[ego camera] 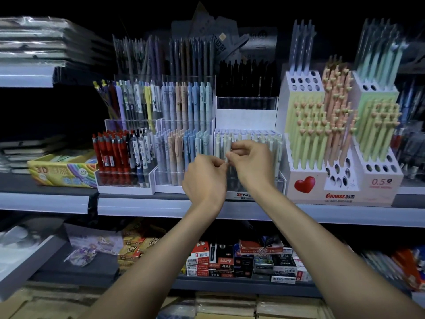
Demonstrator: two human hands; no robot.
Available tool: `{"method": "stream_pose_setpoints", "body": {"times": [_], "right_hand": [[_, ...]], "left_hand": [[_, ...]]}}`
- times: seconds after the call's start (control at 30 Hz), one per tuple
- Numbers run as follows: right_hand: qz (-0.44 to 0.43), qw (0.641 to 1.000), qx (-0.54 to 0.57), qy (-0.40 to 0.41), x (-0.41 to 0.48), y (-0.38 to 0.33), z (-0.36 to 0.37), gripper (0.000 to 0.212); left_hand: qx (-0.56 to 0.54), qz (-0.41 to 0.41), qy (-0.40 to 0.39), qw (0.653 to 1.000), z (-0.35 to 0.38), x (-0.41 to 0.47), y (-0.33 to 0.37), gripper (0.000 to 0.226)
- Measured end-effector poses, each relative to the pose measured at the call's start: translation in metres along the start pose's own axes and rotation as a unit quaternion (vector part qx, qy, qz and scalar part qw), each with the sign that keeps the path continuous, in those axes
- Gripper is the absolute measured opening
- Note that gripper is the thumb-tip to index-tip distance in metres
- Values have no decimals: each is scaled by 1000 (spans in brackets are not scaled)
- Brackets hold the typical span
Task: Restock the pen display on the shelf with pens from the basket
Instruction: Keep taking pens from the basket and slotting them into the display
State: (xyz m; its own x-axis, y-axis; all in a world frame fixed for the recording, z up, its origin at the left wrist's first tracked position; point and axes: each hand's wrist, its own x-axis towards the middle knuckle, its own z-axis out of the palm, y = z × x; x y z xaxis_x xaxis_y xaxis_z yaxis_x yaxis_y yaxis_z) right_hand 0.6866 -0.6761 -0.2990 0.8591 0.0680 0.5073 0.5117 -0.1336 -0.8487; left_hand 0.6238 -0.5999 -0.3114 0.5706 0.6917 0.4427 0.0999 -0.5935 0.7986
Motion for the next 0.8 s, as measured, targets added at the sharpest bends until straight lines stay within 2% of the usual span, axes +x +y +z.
{"method": "stream_pose_setpoints", "body": {"times": [0.13,0.6,0.8], "right_hand": [[16,1000,6,20,-10,7,4,20],[-25,996,-78,34,-8,1,7,16],[7,996,-86,26,-8,3,10,13]], "left_hand": [[15,-5,7,1000,4,-5,-7,19],[53,-5,7,999,7,-6,-7,19],[61,-2,-5,998,7,-7,-10,18]]}}
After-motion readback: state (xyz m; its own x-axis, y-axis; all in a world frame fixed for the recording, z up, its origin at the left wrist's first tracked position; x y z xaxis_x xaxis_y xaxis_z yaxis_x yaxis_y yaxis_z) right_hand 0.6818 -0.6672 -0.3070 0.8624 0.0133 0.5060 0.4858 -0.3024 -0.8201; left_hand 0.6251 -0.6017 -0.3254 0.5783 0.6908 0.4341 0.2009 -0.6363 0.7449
